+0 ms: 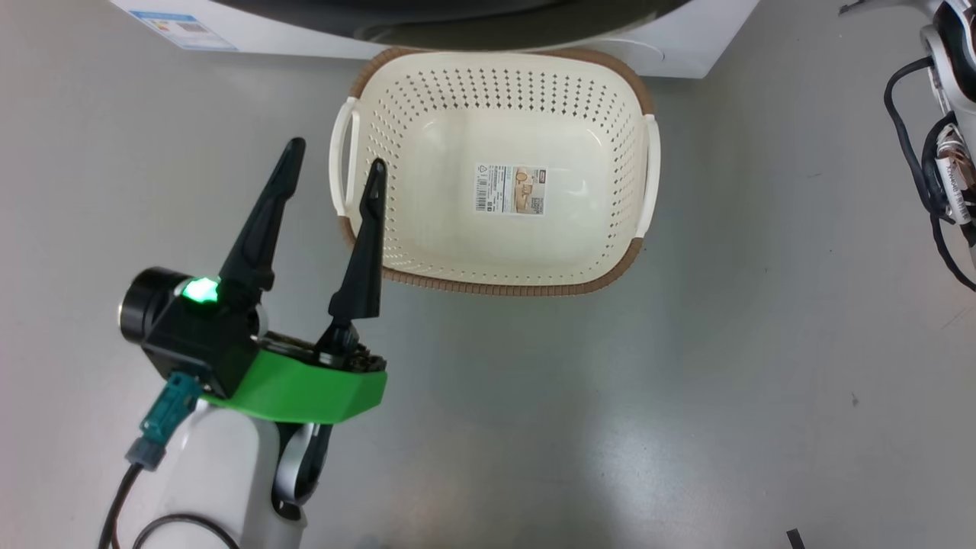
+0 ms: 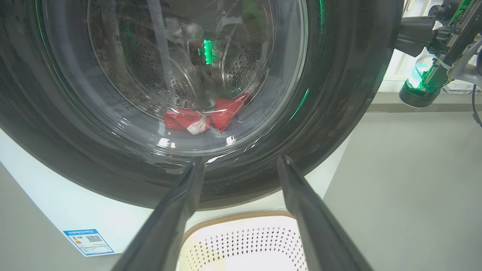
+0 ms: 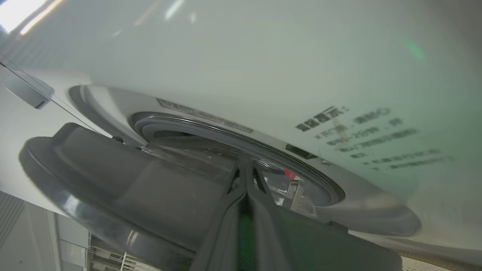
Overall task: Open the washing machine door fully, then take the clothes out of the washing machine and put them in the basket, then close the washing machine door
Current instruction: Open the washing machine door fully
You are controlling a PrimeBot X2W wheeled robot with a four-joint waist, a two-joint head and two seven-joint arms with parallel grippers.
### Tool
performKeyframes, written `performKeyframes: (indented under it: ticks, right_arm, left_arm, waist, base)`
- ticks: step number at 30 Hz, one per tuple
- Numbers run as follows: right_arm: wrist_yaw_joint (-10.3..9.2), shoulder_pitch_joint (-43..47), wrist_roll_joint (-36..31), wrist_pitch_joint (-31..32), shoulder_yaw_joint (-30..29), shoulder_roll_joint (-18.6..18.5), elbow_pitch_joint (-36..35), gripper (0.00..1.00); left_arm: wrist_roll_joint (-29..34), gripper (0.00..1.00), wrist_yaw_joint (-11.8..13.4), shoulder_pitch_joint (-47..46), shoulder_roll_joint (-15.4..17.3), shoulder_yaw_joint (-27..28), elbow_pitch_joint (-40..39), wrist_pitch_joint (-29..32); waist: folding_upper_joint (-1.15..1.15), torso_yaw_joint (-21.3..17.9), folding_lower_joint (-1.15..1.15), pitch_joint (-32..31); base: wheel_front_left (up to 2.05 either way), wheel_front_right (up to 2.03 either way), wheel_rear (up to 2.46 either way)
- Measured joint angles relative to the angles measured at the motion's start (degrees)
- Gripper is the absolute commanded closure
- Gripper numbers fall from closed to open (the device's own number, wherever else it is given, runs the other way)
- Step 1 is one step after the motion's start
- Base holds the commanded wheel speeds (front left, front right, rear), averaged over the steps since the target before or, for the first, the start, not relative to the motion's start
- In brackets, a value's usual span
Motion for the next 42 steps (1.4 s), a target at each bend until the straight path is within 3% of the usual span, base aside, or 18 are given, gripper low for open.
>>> performKeyframes:
  ticks: [42]
  right_arm:
    - [-0.24,8.5,0.2,9.5,6.9,0.0,-3.3,1.00]
  left_arm:
    - [-0.9,0.00,0.5,1.9,0.0,-0.2,2.4,0.0]
  waist:
    - [0.00,-0.9,0.00,-7.4]
  base:
    - [0.00,0.00,0.00]
